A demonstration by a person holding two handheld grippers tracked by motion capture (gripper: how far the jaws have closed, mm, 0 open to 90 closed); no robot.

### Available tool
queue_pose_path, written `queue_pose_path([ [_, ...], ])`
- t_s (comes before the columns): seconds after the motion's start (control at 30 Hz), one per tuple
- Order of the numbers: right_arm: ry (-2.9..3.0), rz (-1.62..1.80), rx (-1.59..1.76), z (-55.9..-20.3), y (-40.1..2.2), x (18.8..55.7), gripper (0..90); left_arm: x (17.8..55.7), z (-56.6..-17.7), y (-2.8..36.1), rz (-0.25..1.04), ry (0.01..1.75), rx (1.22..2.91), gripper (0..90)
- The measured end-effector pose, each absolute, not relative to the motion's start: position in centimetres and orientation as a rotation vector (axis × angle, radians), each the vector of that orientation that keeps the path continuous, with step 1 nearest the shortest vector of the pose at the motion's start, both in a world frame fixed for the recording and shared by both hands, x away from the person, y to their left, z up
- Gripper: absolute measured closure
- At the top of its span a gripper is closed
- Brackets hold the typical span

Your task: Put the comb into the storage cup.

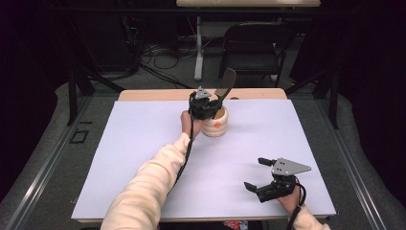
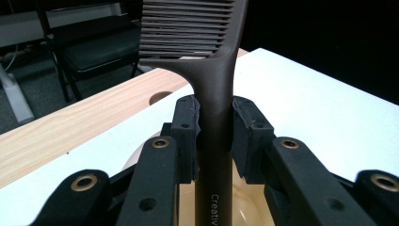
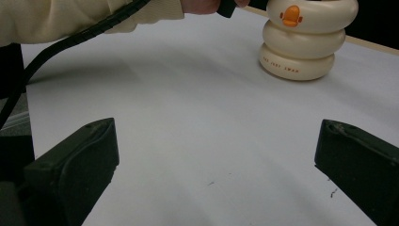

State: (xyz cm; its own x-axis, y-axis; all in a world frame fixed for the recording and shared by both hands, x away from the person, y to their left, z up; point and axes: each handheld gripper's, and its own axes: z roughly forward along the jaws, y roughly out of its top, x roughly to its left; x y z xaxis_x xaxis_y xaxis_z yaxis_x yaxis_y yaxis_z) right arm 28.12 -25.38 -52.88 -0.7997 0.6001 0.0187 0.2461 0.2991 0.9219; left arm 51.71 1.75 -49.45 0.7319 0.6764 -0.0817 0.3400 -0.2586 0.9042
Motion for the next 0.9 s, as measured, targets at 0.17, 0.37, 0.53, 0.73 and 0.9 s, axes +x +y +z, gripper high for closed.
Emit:
queue_pose_path([
  [0.17, 2.243, 1.5, 0.764, -52.88, -25.35, 28.13, 0.0, 51.72, -49.32, 1.83, 0.393, 0.782, 1.874, 72.6],
  [0.37, 2.243, 1.5, 0.764, -52.87, -25.37, 28.12, 0.0, 51.68, -49.36, 1.8, 0.385, 0.779, 1.884, 72.6],
  [0.53, 2.243, 1.497, 0.763, -52.86, -25.35, 28.1, 0.0, 51.63, -49.32, 1.82, 0.388, 0.777, 1.887, 72.6],
  [0.73, 2.244, 1.498, 0.764, -52.88, -25.35, 28.12, 0.0, 51.7, -49.52, 1.92, 0.386, 0.781, 1.889, 72.6],
  [0.9, 2.246, 1.5, 0.766, -52.91, -25.34, 28.13, 0.0, 51.69, -49.81, 1.89, 0.383, 0.783, 1.895, 72.6],
])
